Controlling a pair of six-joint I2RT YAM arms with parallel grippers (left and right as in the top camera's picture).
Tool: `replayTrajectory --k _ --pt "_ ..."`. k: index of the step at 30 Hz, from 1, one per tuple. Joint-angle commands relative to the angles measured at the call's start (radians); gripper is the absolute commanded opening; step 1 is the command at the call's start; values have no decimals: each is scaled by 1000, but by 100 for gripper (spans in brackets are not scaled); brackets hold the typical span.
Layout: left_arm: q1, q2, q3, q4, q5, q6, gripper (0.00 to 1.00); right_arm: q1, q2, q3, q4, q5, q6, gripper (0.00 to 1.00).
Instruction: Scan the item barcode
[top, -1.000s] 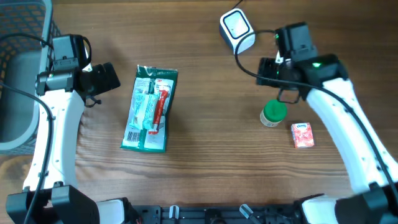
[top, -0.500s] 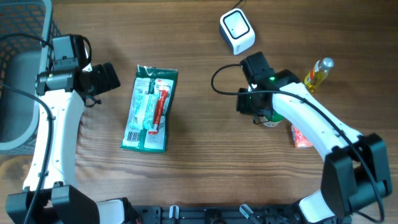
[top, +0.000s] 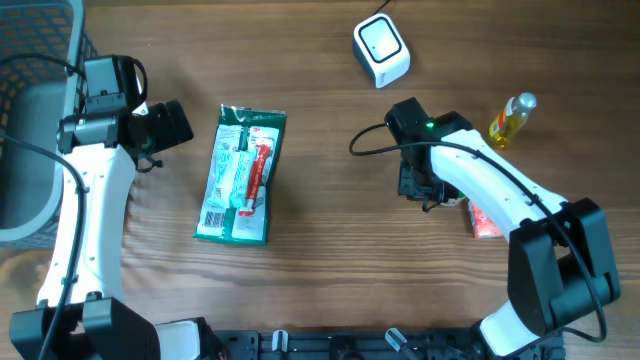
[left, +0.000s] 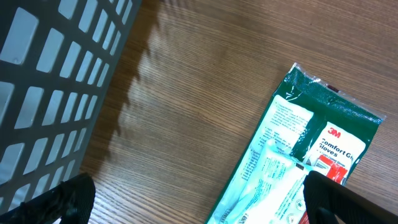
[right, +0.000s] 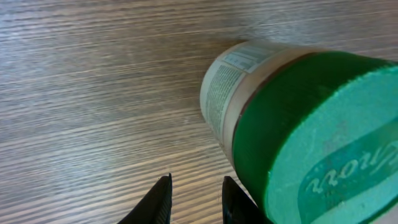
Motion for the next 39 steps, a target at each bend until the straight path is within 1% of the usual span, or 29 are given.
replayTrajectory --k 1,8,12,14,15,17,18,19,20,21,23,24,25,26,27,29,30,31,32,33,34,37,39 --pt "3 2 1 2 -9 -9 100 1 16 -3 1 29 8 28" --pt "3 2 1 2 -9 -9 100 1 16 -3 11 25 8 29" --pt "3 2 1 2 -9 -9 100 1 16 -3 -31 102 11 28" --pt "3 2 1 2 -9 -9 100 1 16 -3 -30 68 11 29" --pt "3 2 1 2 -9 -9 100 1 16 -3 -21 6 5 33" --pt "3 2 1 2 -9 -9 100 2 16 -3 8 -106 1 34" --pt "3 2 1 2 -9 -9 100 2 16 -3 31 -187 1 35" --pt "3 2 1 2 -9 -9 100 3 16 -3 74 -321 0 36" --pt "3 2 1 2 -9 -9 100 8 16 -3 100 -396 0 37" --pt "3 2 1 2 -9 -9 100 19 16 -3 134 -458 0 37" --pt "3 2 1 2 -9 -9 100 53 16 -3 194 -495 2 37" --pt "3 2 1 2 -9 -9 100 72 16 -3 224 -495 3 39" --pt "3 2 1 2 -9 -9 100 97 16 -3 262 -495 3 46" --pt "3 2 1 2 -9 -9 100 114 16 -3 288 -494 3 48" --pt "3 2 1 2 -9 -9 100 133 16 -3 319 -494 3 53" --pt "3 2 1 2 -9 -9 100 169 16 -3 375 -494 3 56" --pt "3 2 1 2 -9 -9 100 183 16 -3 394 -494 3 61" --pt "3 2 1 3 -9 -9 100 204 16 -3 420 -494 4 68" --pt "3 2 1 2 -9 -9 100 217 16 -3 436 -494 4 69" --pt "3 2 1 2 -9 -9 100 230 16 -3 453 -494 4 74" --pt "3 2 1 2 -9 -9 100 252 16 -3 479 -494 4 98" --pt "3 2 1 2 -9 -9 100 282 16 -3 495 -470 6 100" --pt "3 2 1 2 -9 -9 100 299 16 -3 494 -420 38 100"
